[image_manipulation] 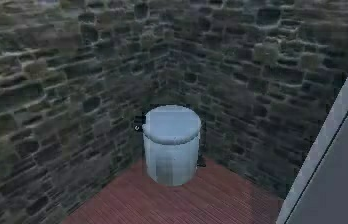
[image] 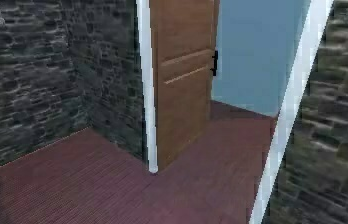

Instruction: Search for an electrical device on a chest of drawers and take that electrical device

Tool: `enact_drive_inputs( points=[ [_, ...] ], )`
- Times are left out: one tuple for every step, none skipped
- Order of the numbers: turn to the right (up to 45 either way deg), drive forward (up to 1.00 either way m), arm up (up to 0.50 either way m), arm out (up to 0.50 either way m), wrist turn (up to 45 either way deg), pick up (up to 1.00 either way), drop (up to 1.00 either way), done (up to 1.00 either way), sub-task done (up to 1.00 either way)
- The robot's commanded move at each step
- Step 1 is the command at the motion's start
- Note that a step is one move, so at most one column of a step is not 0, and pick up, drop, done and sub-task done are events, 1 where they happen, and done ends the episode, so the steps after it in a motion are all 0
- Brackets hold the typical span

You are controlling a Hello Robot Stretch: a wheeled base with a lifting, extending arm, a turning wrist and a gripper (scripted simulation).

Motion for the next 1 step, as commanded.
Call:
enact_drive_inputs(
  points=[
    [0.0,0.95,0.0,0.0,0.0,0.0,0.0,0.0,0.0]
  ],
)
